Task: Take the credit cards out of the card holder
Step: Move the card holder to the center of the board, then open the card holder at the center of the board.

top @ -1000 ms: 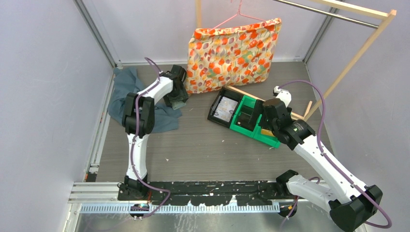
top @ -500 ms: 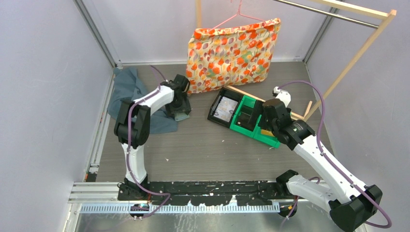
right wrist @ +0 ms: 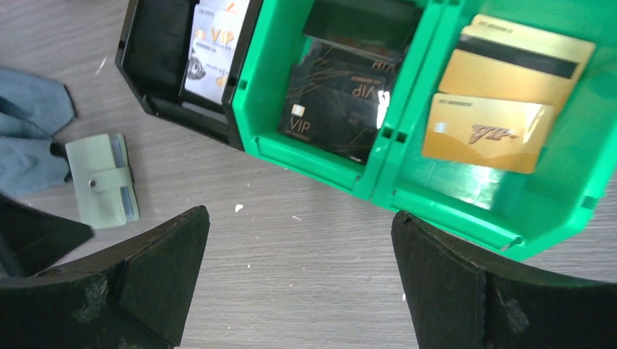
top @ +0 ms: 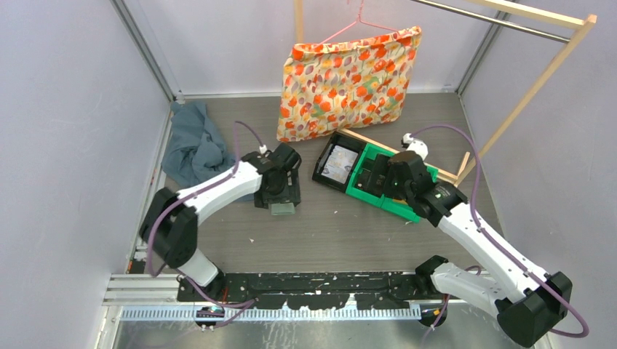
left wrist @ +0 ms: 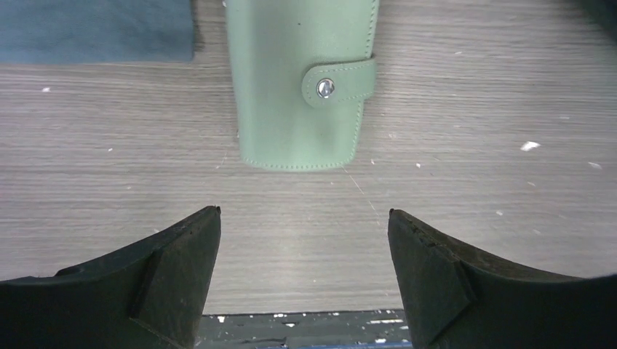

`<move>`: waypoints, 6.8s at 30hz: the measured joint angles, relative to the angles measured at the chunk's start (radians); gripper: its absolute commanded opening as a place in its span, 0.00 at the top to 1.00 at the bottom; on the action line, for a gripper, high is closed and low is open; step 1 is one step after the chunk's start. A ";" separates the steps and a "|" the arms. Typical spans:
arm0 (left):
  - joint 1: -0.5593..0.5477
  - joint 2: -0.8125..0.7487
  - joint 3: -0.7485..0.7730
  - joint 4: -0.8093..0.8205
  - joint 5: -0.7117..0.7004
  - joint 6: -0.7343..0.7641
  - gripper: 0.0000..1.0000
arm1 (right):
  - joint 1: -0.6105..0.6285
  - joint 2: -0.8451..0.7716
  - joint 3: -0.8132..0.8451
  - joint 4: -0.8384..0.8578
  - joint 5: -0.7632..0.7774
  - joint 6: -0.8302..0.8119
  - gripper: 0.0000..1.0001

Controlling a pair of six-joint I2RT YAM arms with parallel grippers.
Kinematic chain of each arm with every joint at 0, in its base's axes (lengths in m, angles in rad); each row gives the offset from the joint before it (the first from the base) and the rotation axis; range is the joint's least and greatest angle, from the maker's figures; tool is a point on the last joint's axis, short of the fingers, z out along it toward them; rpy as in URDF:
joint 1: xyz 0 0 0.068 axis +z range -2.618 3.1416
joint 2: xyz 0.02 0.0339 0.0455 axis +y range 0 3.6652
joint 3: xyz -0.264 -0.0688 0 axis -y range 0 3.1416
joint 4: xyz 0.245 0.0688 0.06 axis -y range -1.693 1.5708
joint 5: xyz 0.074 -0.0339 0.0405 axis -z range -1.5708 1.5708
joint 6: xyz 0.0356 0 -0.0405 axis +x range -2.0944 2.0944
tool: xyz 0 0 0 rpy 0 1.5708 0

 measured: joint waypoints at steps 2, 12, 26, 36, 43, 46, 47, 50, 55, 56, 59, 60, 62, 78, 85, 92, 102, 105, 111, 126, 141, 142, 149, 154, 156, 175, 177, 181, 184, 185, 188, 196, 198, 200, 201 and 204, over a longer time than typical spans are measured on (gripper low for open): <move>0.012 -0.070 0.009 -0.023 -0.006 0.001 0.19 | 0.041 0.038 -0.001 0.012 0.001 0.021 0.01; 0.333 -0.206 -0.055 -0.028 0.042 0.047 0.23 | 0.385 0.421 0.161 0.040 0.140 0.107 0.09; 0.373 -0.084 -0.187 0.141 0.235 0.072 0.23 | 0.483 0.892 0.510 0.119 0.153 0.085 0.36; 0.379 -0.034 -0.204 0.207 0.274 0.072 0.23 | 0.479 1.010 0.608 0.153 0.103 0.082 0.44; 0.380 -0.002 -0.204 0.219 0.275 0.064 0.23 | 0.467 1.034 0.624 0.170 0.061 0.082 0.44; 0.380 0.006 -0.206 0.221 0.275 0.060 0.23 | 0.465 1.044 0.627 0.174 0.047 0.082 0.44; 0.380 0.008 -0.206 0.222 0.275 0.060 0.23 | 0.465 1.048 0.627 0.176 0.043 0.082 0.44; 0.382 0.014 -0.206 0.224 0.277 0.057 0.23 | 0.464 1.058 0.628 0.179 0.037 0.082 0.45; 0.384 0.018 -0.206 0.224 0.282 0.057 0.23 | 0.464 1.073 0.631 0.183 0.023 0.082 0.45; 0.385 0.018 -0.206 0.224 0.282 0.057 0.23 | 0.464 1.074 0.631 0.184 0.019 0.082 0.45; 0.385 0.019 -0.206 0.224 0.282 0.057 0.23 | 0.464 1.078 0.631 0.188 0.011 0.082 0.45; 0.385 0.019 -0.206 0.224 0.282 0.057 0.23 | 0.464 1.079 0.631 0.189 0.008 0.082 0.45; 0.385 0.019 -0.206 0.224 0.282 0.057 0.23 | 0.464 1.080 0.631 0.193 0.006 0.082 0.48; 0.385 0.019 -0.206 0.224 0.282 0.057 0.23 | 0.460 1.118 0.670 0.187 0.018 0.027 0.59; 0.385 0.019 -0.206 0.225 0.282 0.057 0.23 | 0.460 1.114 0.668 0.192 0.019 0.028 0.75; 0.385 0.023 -0.206 0.230 0.283 0.057 0.23 | 0.461 1.098 0.643 0.221 0.022 0.032 0.88; 0.385 0.024 -0.204 0.229 0.284 0.057 0.23 | 0.461 1.066 0.602 0.230 0.036 0.034 0.99; 0.385 0.028 -0.202 0.227 0.284 0.057 0.23 | 0.457 1.044 0.575 0.222 0.051 0.033 0.99; 0.385 0.034 -0.195 0.221 0.284 0.057 0.23 | 0.454 1.002 0.538 0.200 0.071 0.033 0.99; 0.385 0.011 -0.198 0.251 0.375 0.064 0.23 | 0.452 0.959 0.505 0.208 0.074 0.035 0.64; 0.374 0.034 -0.237 0.333 0.480 0.027 0.24 | 0.452 0.981 0.516 0.209 0.061 0.029 0.58; 0.374 0.034 -0.238 0.338 0.487 0.025 0.24 | 0.452 0.986 0.517 0.209 0.060 0.029 0.58; 0.374 0.035 -0.242 0.350 0.499 0.019 0.24 | 0.452 1.014 0.528 0.208 0.067 0.027 0.68; 0.374 0.035 -0.243 0.350 0.499 0.014 0.24 | 0.452 1.014 0.528 0.213 0.075 0.026 0.87; 0.374 0.035 -0.243 0.350 0.499 0.011 0.24 | 0.452 1.014 0.528 0.213 0.082 0.025 0.95; 0.359 0.027 -0.239 0.339 0.465 0.014 0.24 | 0.450 0.853 0.342 0.321 0.069 0.063 0.99; 0.357 0.024 -0.237 0.327 0.454 0.023 0.24 | 0.446 0.818 0.314 0.333 0.066 0.075 0.99; 0.352 0.017 -0.232 0.291 0.423 0.039 0.24 | 0.437 0.748 0.237 0.361 0.060 0.103 0.98; 0.340 0.005 -0.220 0.254 0.386 0.060 0.22 | 0.425 0.681 0.148 0.381 0.054 0.132 0.79; 0.328 -0.002 -0.209 0.238 0.369 0.067 0.22 | 0.419 0.655 0.113 0.386 0.052 0.142 0.71; 0.271 -0.026 -0.163 0.196 0.307 0.100 0.20 | 0.408 0.585 0.011 0.388 0.049 0.170 0.56; 0.014 -0.027 0.021 0.116 0.073 0.201 0.19 | 0.386 0.483 -0.112 0.342 0.051 0.203 0.47; -0.034 -0.006 0.073 0.093 0.031 0.225 0.19 | 0.384 0.427 -0.121 0.322 0.061 0.207 0.47; -0.079 0.025 0.125 0.065 -0.002 0.246 0.19 | 0.382 0.351 -0.126 0.304 0.079 0.214 0.47; -0.096 0.039 0.142 0.056 -0.020 0.252 0.21 | 0.381 0.315 -0.130 0.301 0.089 0.217 0.47; -0.148 0.060 0.150 0.043 -0.092 0.256 0.23 | 0.379 0.174 -0.171 0.281 0.132 0.238 0.46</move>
